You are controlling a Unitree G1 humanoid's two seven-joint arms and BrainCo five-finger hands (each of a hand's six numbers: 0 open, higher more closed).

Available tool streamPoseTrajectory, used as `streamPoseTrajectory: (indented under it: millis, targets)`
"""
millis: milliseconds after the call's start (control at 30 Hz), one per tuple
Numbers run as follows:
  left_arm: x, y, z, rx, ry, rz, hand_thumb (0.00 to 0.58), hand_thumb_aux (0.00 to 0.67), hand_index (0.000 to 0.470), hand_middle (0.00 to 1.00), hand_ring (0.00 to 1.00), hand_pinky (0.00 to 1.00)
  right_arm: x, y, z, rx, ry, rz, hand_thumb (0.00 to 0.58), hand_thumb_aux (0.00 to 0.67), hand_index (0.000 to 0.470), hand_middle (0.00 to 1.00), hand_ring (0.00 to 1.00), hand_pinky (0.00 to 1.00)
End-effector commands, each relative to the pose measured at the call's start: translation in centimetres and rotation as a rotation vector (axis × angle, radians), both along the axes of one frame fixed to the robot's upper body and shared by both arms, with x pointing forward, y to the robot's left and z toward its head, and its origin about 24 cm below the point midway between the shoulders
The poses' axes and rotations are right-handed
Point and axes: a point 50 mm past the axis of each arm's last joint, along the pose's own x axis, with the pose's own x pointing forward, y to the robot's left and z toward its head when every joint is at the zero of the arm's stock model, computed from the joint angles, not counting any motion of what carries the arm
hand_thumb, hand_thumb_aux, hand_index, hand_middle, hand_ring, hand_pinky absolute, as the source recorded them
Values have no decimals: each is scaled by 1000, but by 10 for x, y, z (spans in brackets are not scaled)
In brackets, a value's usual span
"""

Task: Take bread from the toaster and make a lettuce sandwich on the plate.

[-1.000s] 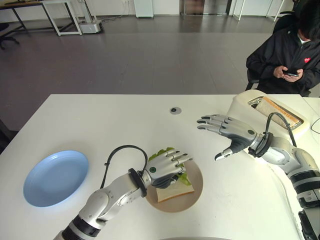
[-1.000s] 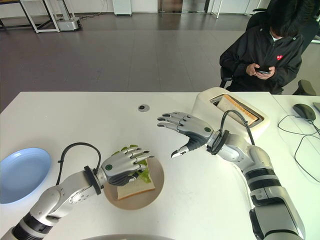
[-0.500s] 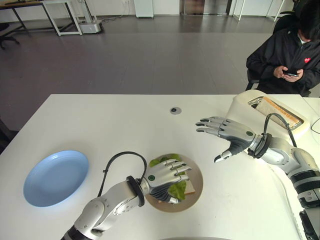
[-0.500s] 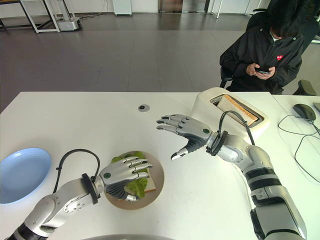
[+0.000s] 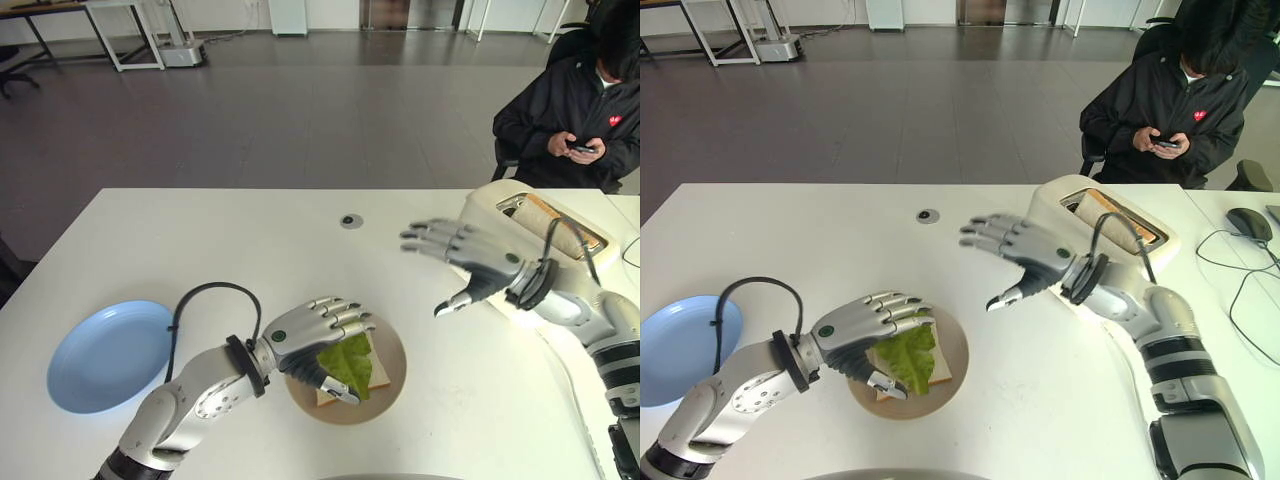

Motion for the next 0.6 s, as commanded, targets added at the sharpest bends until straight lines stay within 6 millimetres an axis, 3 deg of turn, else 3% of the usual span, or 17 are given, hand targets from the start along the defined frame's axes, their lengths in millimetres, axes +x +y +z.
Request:
streamPoseTrajectory:
  millis: [33, 100, 267, 333, 367, 400, 433, 467, 500, 600]
  targets:
    - [12, 9, 2, -110, -9, 24, 0, 0, 0, 0, 0, 0, -2, -42, 49, -29, -158, -258, 0, 0, 0, 0, 0, 0]
    - [19, 15, 5, -166, -19, 48, 0, 0, 0, 0, 0, 0, -1, -60, 53, -53, -142, -383, 0, 0, 0, 0, 0, 0]
    - [33, 29, 9, -249, -38, 93, 0, 0, 0, 0, 0, 0, -7, -114, 37, -70, 74, -705, 0, 0, 0, 0, 0, 0]
    - [37, 34, 10, -291, -39, 106, 0, 0, 0, 0, 0, 0, -8, -123, 32, -61, 137, -759, 23, 13, 9, 0, 0, 0]
    - [40, 36, 9, -307, -35, 111, 0, 0, 0, 0, 0, 0, -8, -123, 28, -58, 169, -766, 194, 123, 87, 0, 0, 0]
    - [42, 38, 8, -312, -36, 118, 0, 0, 0, 0, 0, 0, -8, -122, 24, -55, 198, -765, 432, 331, 232, 0, 0, 0]
    - [44, 40, 7, -312, -38, 125, 0, 0, 0, 0, 0, 0, -7, -118, 18, -58, 231, -751, 484, 397, 278, 0, 0, 0]
    - [46, 42, 7, -313, -42, 134, 0, 0, 0, 0, 0, 0, -7, -111, 13, -55, 264, -715, 547, 510, 358, 0, 0, 0]
    - [47, 44, 8, -316, -47, 141, 0, 0, 0, 0, 0, 0, -7, -104, 9, -48, 293, -674, 580, 670, 470, 0, 0, 0]
    - [49, 48, 7, -313, -53, 154, 0, 0, 0, 0, 0, 0, -6, -94, 15, -4, 276, -611, 580, 670, 470, 0, 0, 0]
